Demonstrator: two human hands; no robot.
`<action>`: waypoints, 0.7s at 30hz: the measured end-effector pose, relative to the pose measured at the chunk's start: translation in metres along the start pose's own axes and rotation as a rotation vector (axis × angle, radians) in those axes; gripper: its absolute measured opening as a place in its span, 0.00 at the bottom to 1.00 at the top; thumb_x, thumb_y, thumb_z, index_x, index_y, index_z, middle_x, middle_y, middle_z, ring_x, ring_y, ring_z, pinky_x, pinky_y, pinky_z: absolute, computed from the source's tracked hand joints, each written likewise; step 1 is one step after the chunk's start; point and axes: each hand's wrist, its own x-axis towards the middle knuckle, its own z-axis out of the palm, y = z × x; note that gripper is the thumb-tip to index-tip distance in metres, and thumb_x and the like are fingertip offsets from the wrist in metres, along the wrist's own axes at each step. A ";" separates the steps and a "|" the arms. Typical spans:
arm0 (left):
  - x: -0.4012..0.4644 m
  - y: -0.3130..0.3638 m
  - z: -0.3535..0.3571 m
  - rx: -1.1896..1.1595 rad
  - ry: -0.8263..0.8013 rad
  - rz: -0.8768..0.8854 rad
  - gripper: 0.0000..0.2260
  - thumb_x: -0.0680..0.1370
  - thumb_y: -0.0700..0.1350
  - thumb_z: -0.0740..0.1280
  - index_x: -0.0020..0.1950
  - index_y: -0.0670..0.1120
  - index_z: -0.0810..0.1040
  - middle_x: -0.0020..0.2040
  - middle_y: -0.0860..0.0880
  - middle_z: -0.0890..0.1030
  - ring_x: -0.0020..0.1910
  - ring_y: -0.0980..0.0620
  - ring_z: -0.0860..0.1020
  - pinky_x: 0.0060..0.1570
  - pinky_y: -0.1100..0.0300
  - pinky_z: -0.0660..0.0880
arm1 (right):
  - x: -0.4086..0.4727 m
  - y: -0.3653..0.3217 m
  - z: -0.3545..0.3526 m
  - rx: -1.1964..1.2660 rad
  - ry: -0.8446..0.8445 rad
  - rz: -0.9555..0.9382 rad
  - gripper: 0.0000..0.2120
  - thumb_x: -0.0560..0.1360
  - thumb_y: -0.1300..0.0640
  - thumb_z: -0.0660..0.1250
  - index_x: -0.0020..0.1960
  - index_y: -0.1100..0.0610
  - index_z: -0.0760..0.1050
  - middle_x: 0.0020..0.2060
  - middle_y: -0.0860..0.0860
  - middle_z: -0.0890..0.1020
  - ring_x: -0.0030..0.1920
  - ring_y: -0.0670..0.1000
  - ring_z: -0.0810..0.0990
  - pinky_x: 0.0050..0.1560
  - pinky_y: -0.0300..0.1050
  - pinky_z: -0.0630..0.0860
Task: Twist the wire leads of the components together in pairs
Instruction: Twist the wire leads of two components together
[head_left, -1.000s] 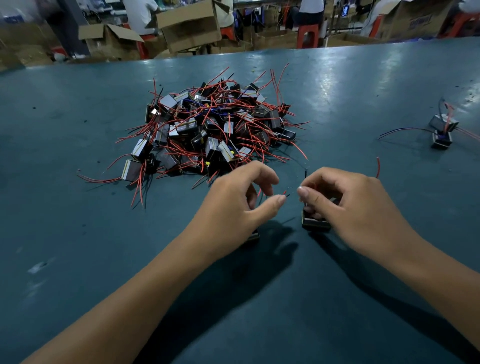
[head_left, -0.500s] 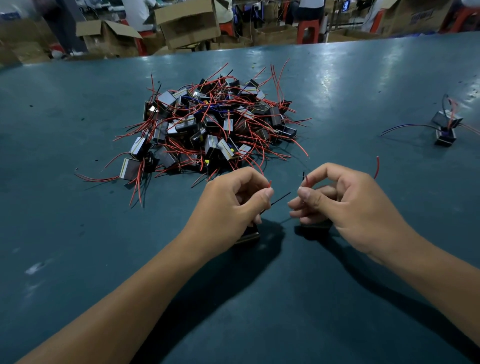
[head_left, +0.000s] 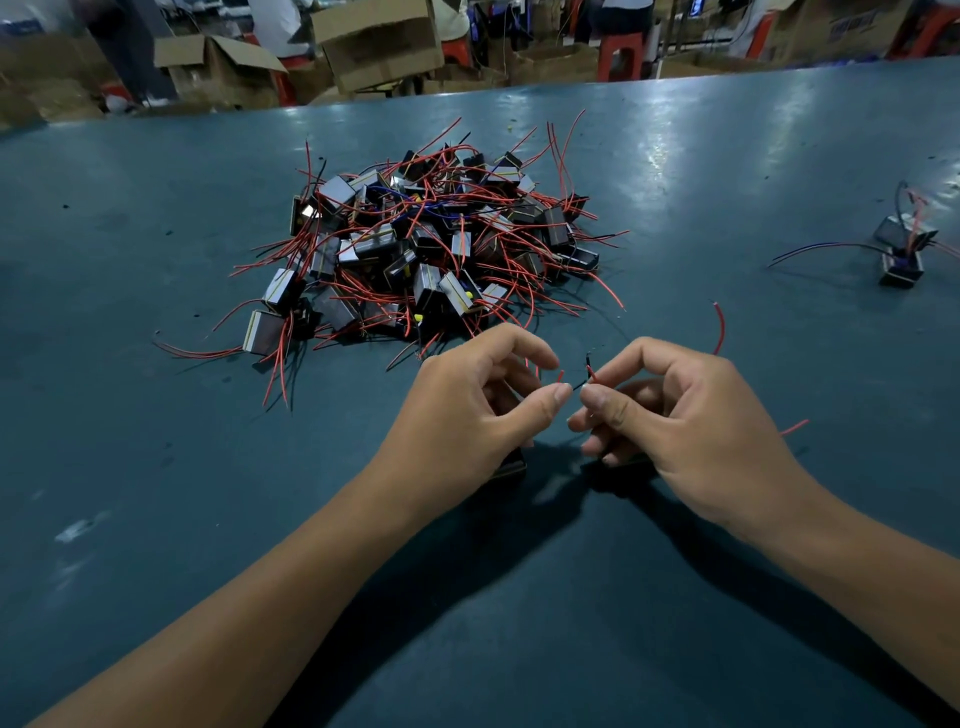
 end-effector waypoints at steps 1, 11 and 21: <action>0.000 0.001 0.001 0.009 0.010 0.011 0.06 0.77 0.47 0.73 0.52 0.51 0.79 0.39 0.49 0.82 0.32 0.45 0.80 0.34 0.46 0.78 | 0.000 0.000 0.000 -0.011 -0.005 -0.005 0.11 0.69 0.50 0.70 0.44 0.57 0.76 0.36 0.55 0.86 0.32 0.53 0.84 0.33 0.43 0.80; 0.003 0.005 0.004 0.118 -0.005 0.096 0.01 0.79 0.40 0.71 0.48 0.45 0.82 0.32 0.60 0.75 0.28 0.63 0.71 0.32 0.76 0.63 | -0.002 -0.001 0.000 -0.099 -0.051 -0.058 0.04 0.77 0.59 0.69 0.43 0.55 0.77 0.36 0.52 0.86 0.33 0.50 0.84 0.33 0.40 0.79; 0.003 0.007 0.005 0.073 -0.035 0.074 0.02 0.79 0.43 0.70 0.46 0.46 0.80 0.35 0.53 0.77 0.30 0.60 0.70 0.33 0.68 0.65 | -0.002 0.000 -0.001 -0.150 -0.064 -0.096 0.05 0.78 0.57 0.69 0.42 0.51 0.77 0.37 0.50 0.86 0.34 0.50 0.85 0.33 0.39 0.78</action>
